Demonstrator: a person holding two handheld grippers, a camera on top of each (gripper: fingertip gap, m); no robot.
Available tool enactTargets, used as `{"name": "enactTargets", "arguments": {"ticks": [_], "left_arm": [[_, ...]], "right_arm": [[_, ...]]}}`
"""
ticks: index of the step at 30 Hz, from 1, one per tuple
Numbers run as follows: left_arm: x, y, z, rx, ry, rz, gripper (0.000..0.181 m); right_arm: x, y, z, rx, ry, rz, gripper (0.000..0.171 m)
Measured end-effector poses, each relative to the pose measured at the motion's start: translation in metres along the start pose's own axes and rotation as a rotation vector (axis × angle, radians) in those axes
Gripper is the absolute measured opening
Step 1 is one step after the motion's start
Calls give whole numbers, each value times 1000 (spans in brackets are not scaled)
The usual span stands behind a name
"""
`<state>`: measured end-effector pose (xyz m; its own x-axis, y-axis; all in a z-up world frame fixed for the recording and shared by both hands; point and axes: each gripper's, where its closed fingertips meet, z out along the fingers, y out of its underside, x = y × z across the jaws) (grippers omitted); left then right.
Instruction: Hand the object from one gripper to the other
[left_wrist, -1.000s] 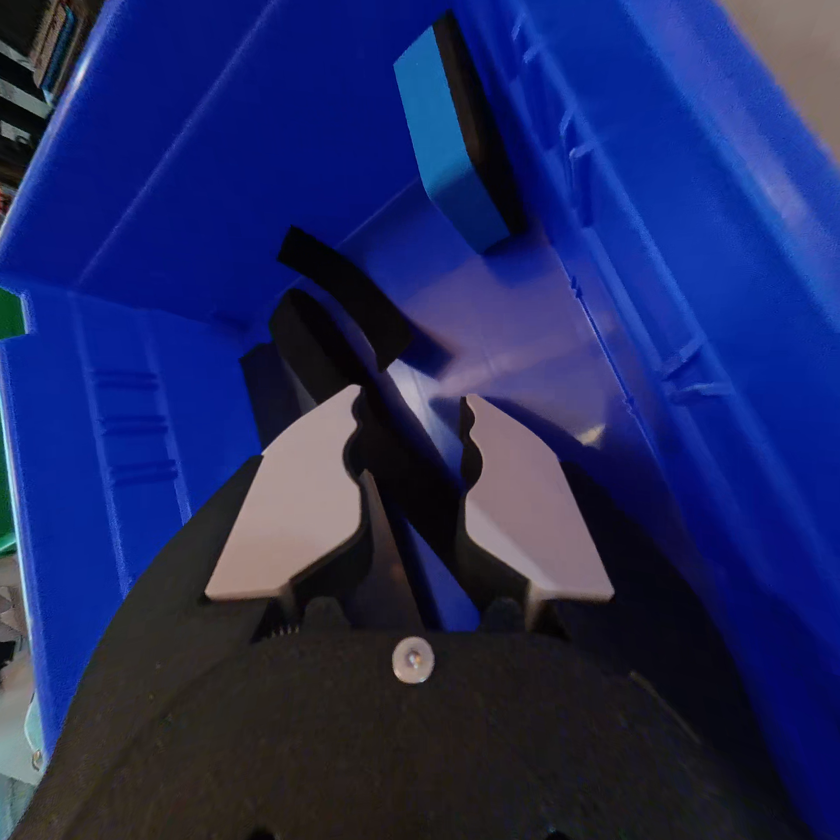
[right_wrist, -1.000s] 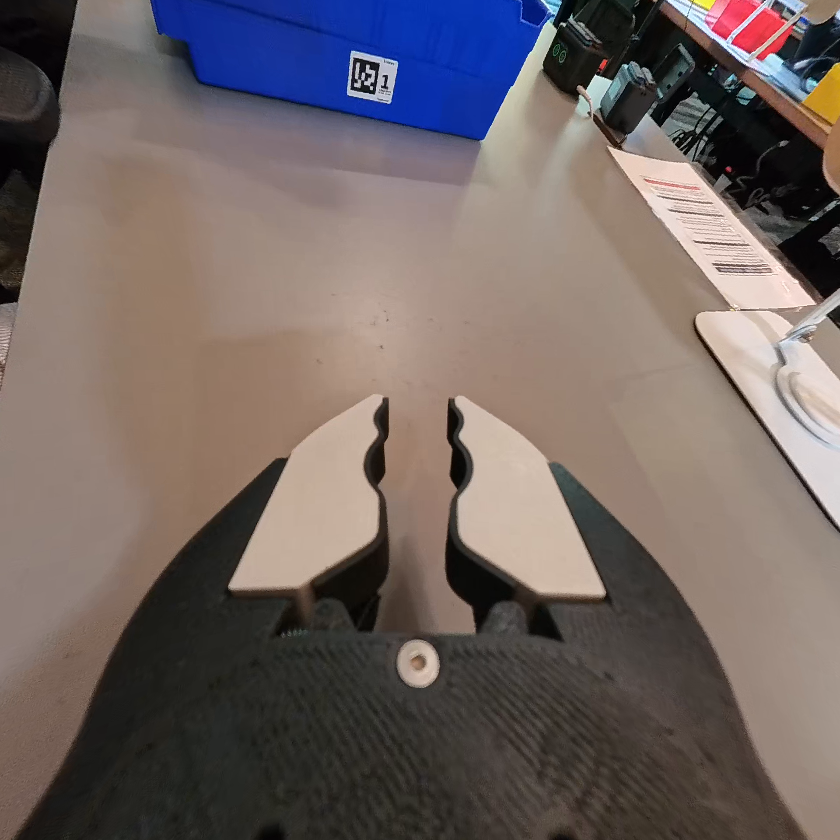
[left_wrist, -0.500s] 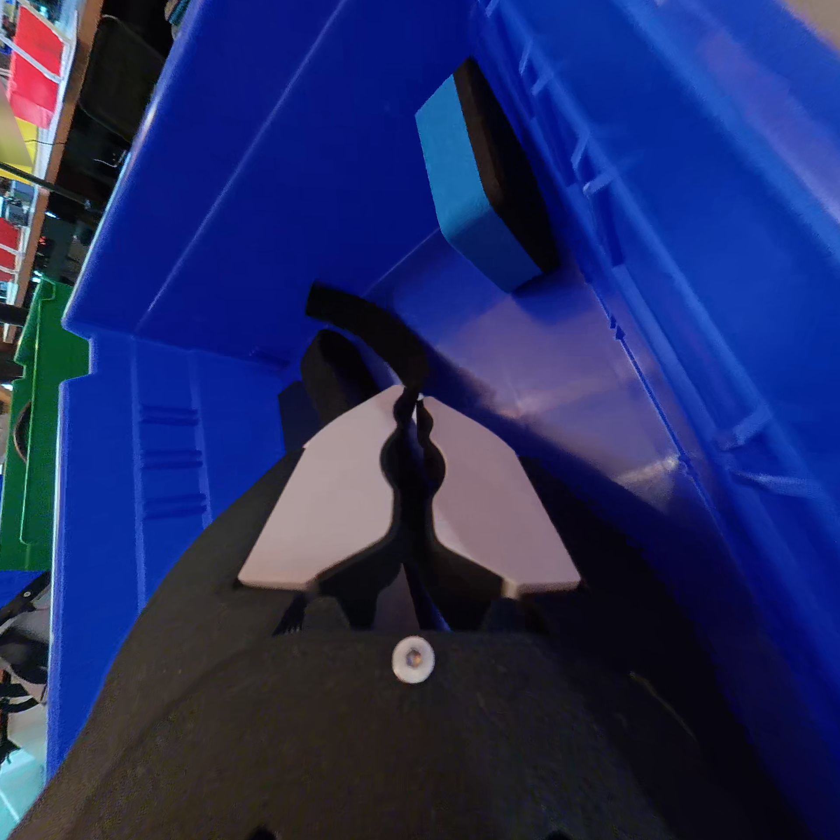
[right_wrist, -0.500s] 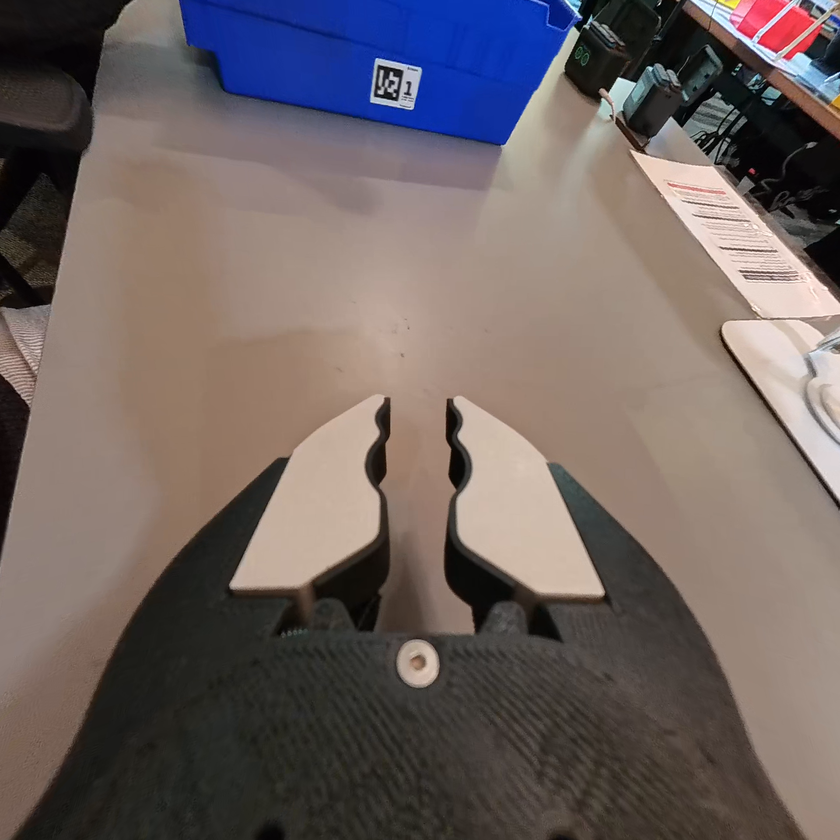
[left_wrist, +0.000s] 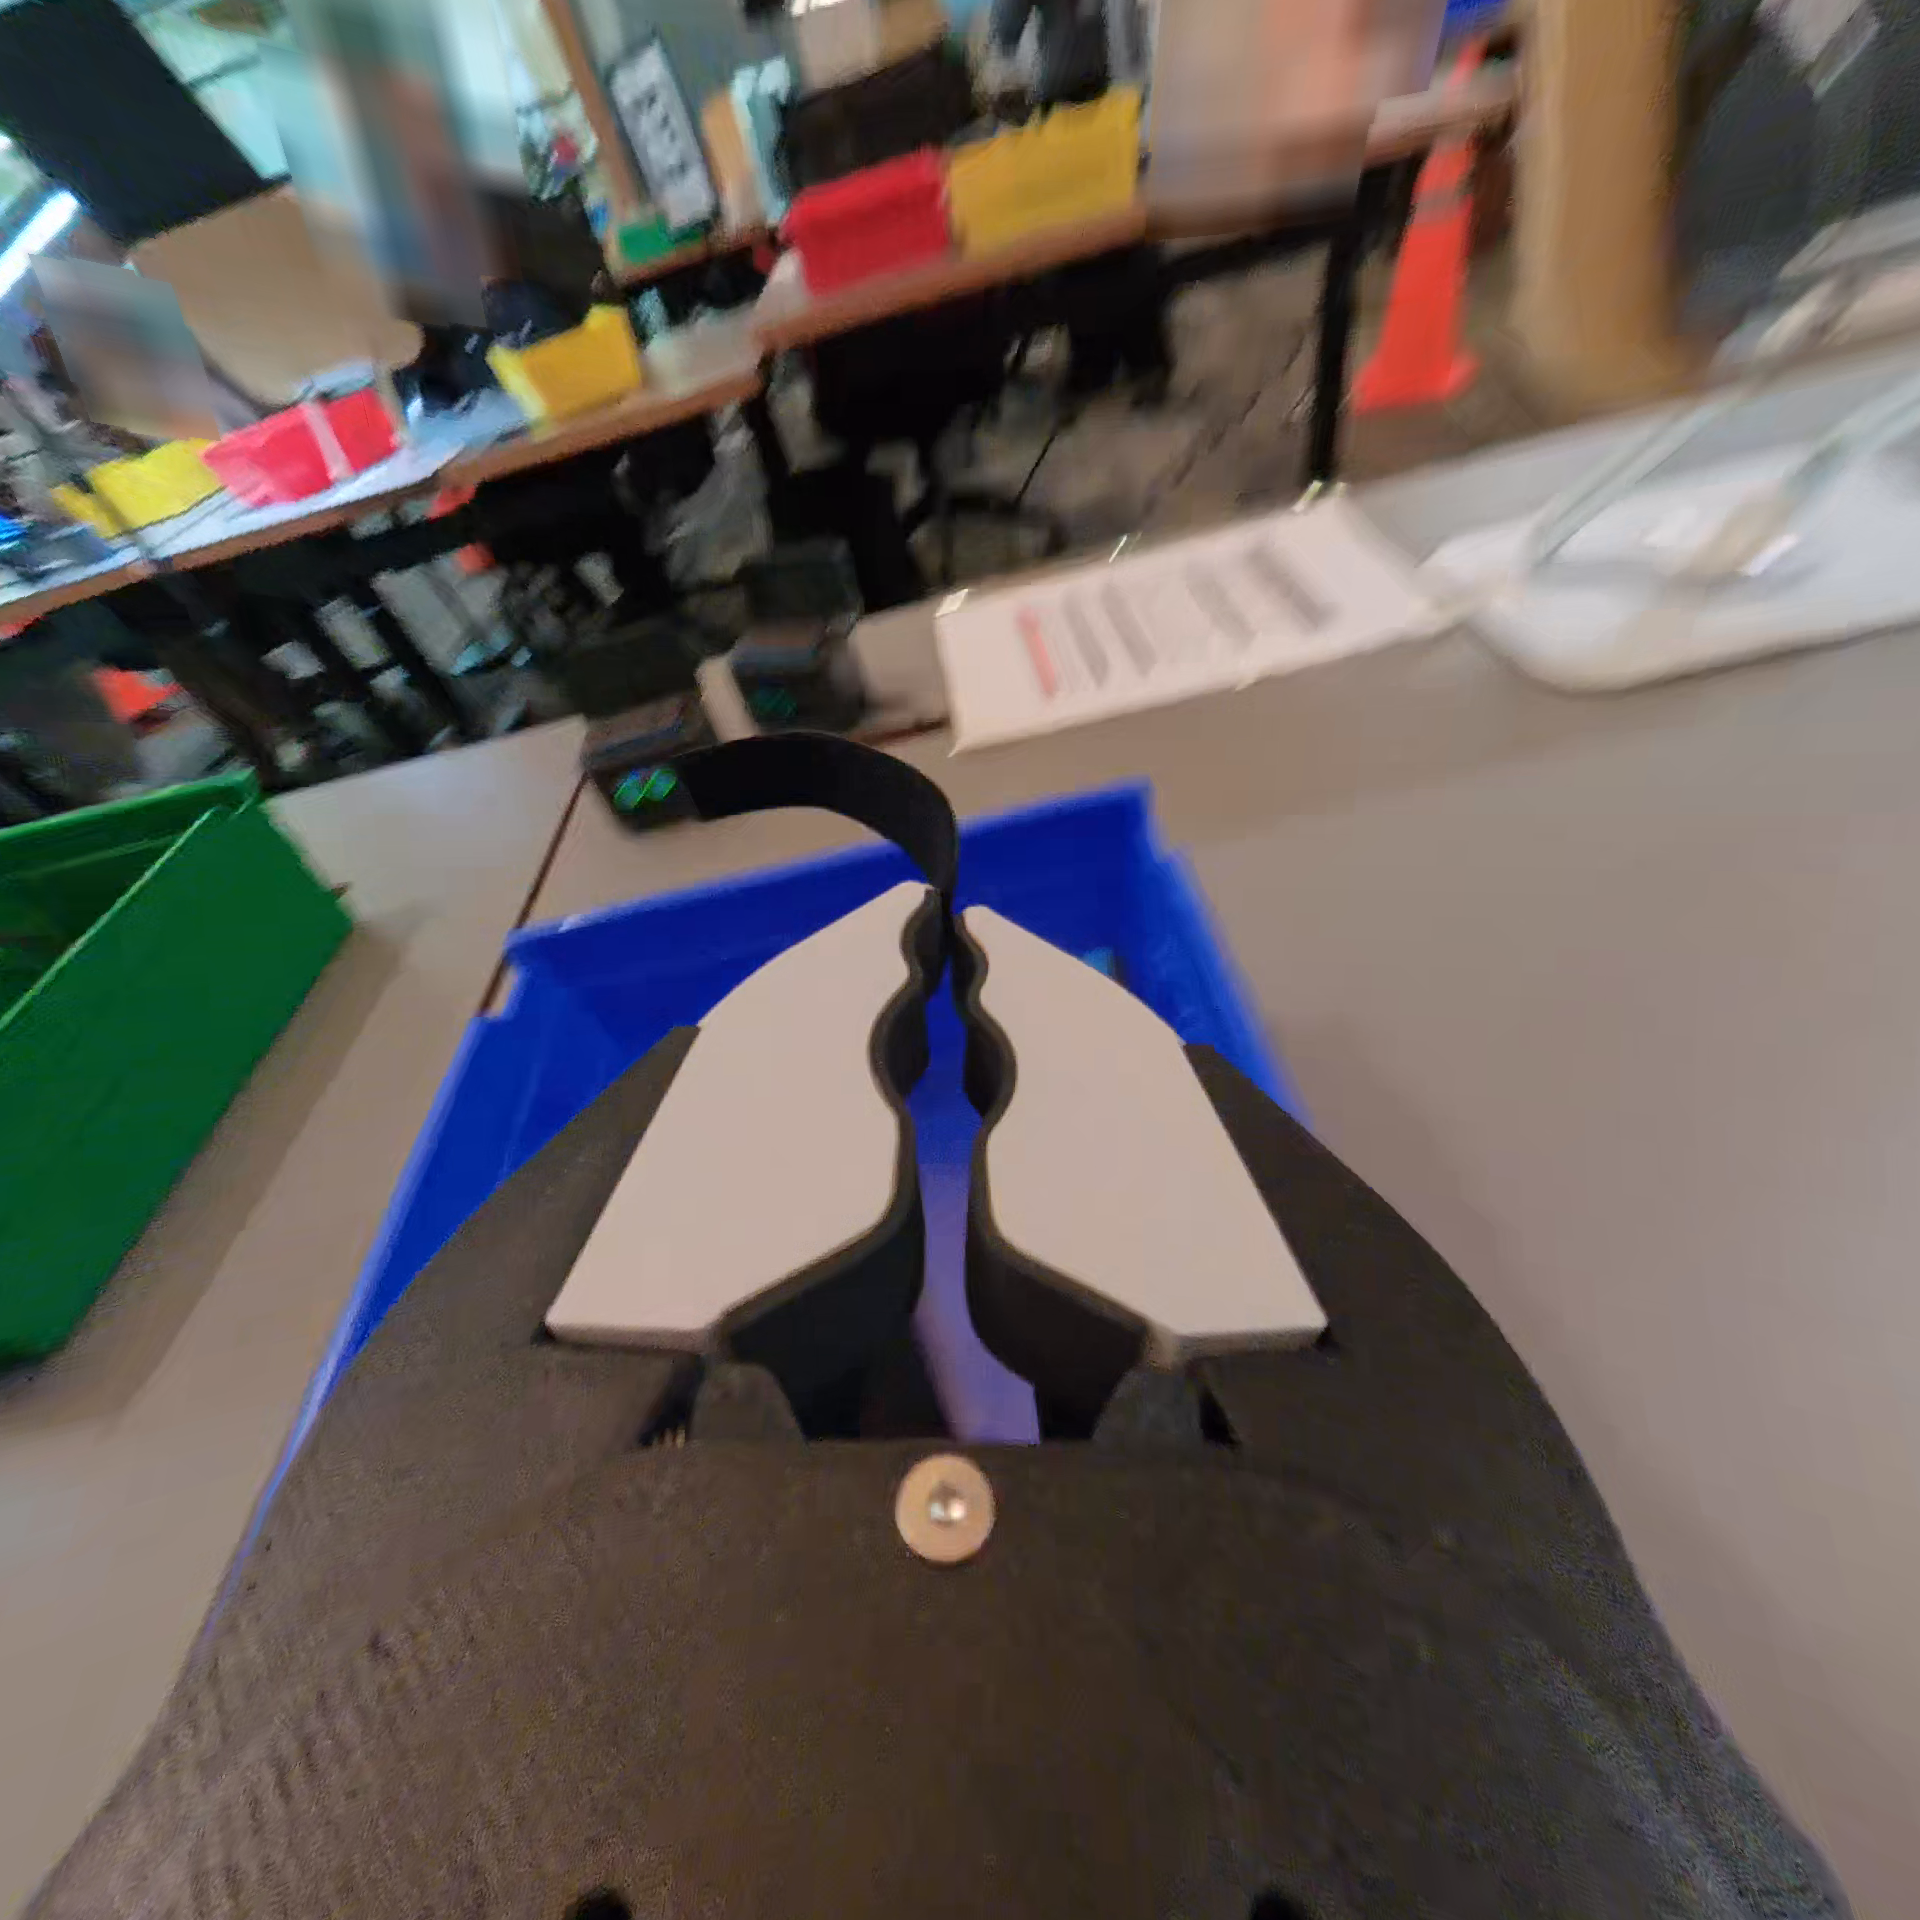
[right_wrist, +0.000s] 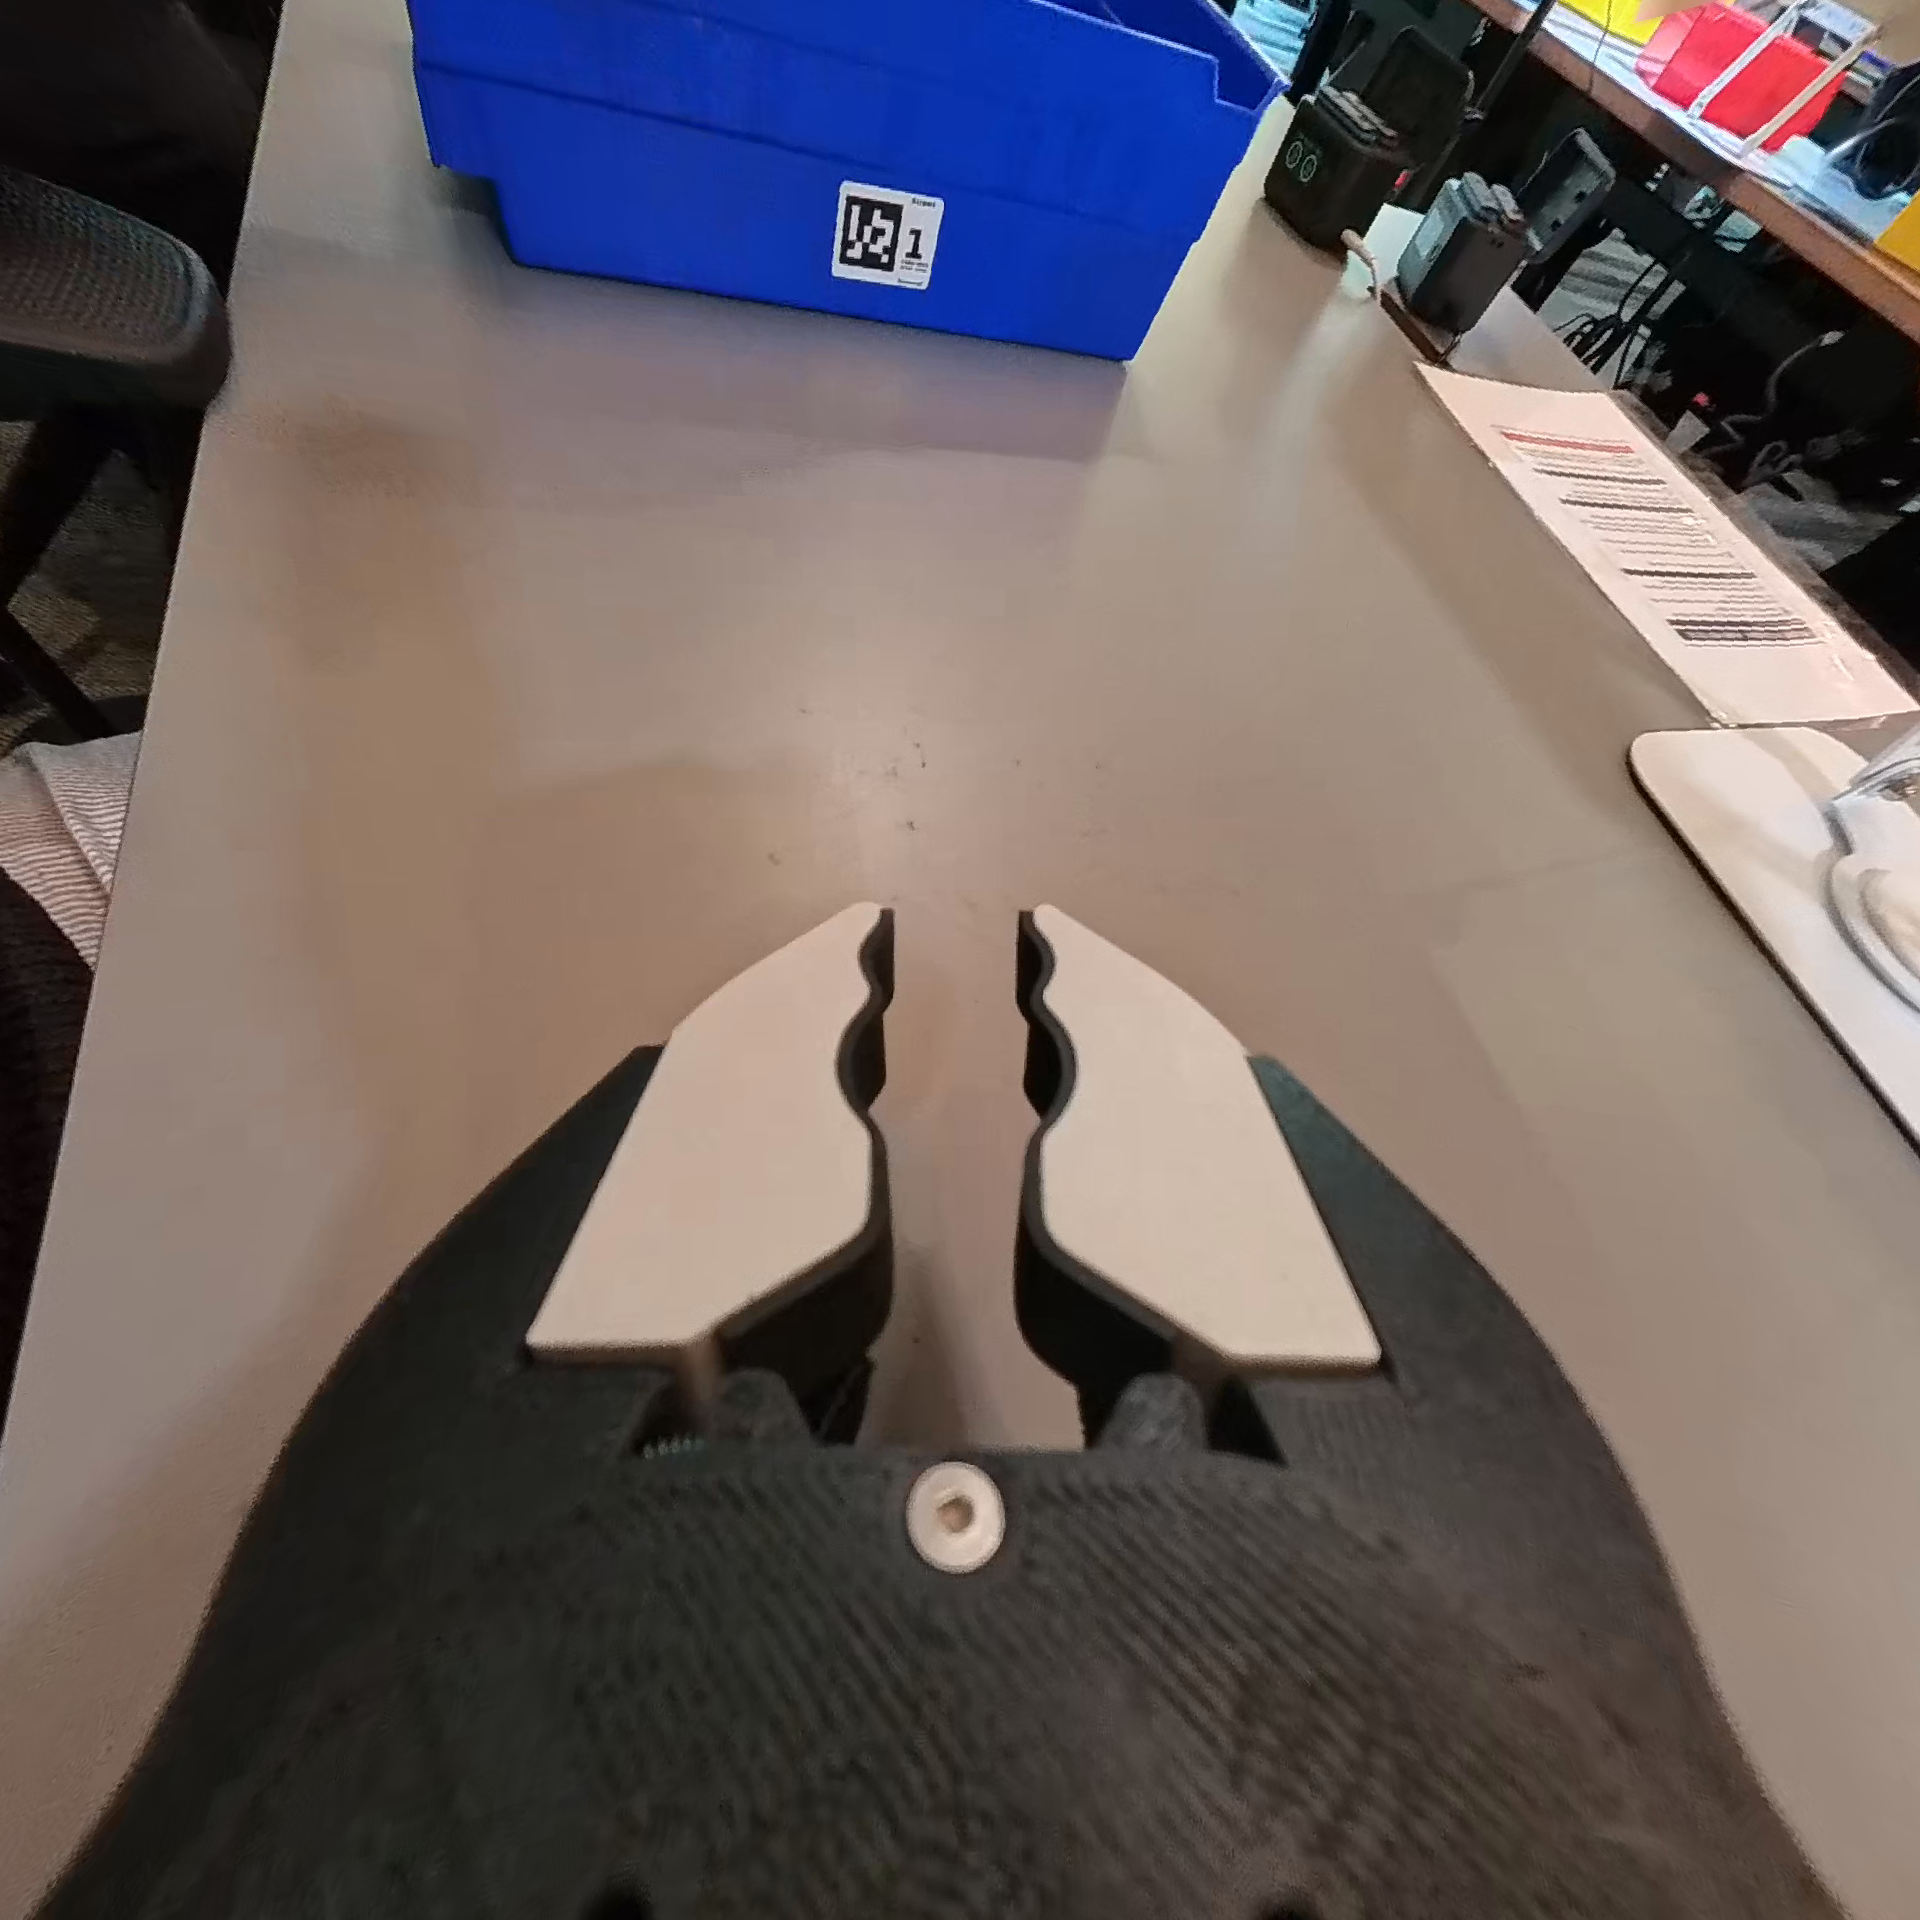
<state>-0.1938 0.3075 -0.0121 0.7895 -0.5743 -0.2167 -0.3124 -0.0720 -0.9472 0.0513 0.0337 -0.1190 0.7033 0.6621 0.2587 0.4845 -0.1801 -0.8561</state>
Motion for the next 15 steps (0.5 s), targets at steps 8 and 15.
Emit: {"name": "enactTargets", "arguments": {"ticks": [8,15], "left_arm": [[129,-118,-52,342,538,-247,1],[275,-88,-30,241,784,-438,1]], "right_arm": [[7,-9,-6,86,-34,145,23],[59,-27,-48,305,103,241,28]]}}
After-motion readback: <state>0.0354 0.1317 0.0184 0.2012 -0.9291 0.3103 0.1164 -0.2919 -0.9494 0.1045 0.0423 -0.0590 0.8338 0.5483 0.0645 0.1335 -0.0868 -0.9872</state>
